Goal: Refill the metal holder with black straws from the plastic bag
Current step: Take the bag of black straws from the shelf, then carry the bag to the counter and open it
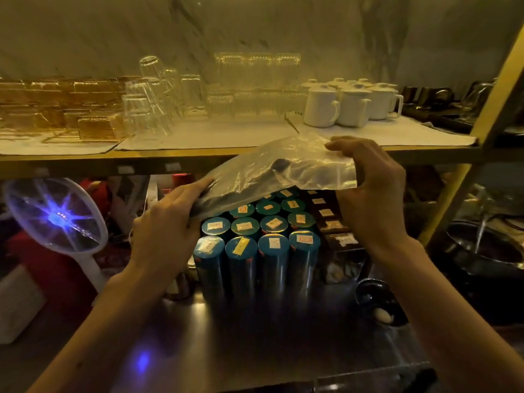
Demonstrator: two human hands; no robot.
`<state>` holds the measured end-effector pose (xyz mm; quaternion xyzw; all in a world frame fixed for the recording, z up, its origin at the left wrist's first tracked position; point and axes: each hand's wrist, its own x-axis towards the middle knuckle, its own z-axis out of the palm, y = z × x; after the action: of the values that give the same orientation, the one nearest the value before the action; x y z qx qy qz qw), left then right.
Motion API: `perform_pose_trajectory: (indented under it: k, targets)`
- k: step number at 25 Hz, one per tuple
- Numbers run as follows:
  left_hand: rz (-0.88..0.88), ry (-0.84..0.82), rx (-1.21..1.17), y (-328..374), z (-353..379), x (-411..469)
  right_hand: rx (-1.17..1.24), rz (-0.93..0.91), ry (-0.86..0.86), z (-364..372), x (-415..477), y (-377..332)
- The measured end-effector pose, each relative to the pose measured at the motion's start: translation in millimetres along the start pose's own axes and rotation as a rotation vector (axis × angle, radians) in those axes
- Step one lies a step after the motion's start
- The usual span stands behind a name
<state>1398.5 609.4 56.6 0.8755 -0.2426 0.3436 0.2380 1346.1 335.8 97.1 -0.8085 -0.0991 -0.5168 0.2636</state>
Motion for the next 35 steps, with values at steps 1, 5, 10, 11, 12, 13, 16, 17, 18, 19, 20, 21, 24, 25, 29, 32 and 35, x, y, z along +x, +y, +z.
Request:
perform_pose_trajectory:
  k: [1,5,10,11,12,13,16,17,18,19,20,21,24,25,29,32,35]
  targets:
    - [0.011,-0.006,-0.036,-2,-7,-13,-0.007,0.01,-0.003,-4,-9,-15]
    - [-0.024,-0.077,-0.229,-19,-24,-69,-0.028,-0.017,0.003,-14,-36,-71]
    - [-0.114,-0.252,-0.592,-22,-44,-136,-0.058,0.09,-0.05,-27,-77,-120]
    - [-0.119,-0.285,-0.639,-15,-48,-146,-0.075,0.132,-0.074,-34,-85,-124]
    - [-0.129,-0.316,-0.685,-8,-50,-155,-0.084,0.173,-0.089,-41,-91,-127]
    - [-0.144,-0.345,-0.728,-1,-53,-162,-0.08,0.222,-0.095,-49,-97,-130]
    - [-0.161,-0.422,-0.837,21,-53,-177,-0.066,0.364,-0.08,-78,-116,-132]
    - [-0.14,-0.454,-0.856,32,-51,-181,-0.078,0.409,-0.077,-91,-125,-131]
    - [-0.117,-0.48,-0.872,42,-49,-185,-0.079,0.46,-0.082,-102,-134,-131]
    - [-0.095,-0.506,-0.892,53,-47,-189,-0.07,0.515,-0.085,-115,-143,-130]
    - [-0.08,-0.538,-0.91,66,-44,-194,-0.062,0.572,-0.08,-131,-153,-131]
    - [-0.065,-0.579,-0.923,79,-41,-199,-0.05,0.628,-0.068,-147,-164,-131]
    - [-0.048,-0.715,-0.999,128,-29,-218,0.025,0.769,0.027,-204,-197,-134]
    - [-0.044,-0.777,-1.041,148,-26,-226,0.055,0.817,0.066,-227,-209,-137]
    - [-0.034,-1.044,-1.179,242,-17,-264,0.141,0.995,0.211,-333,-270,-142]
    - [-0.039,-1.218,-1.268,319,-16,-300,0.172,1.104,0.304,-415,-328,-156]
    - [-0.014,-1.421,-1.318,406,-23,-344,0.179,1.175,0.459,-495,-388,-183]
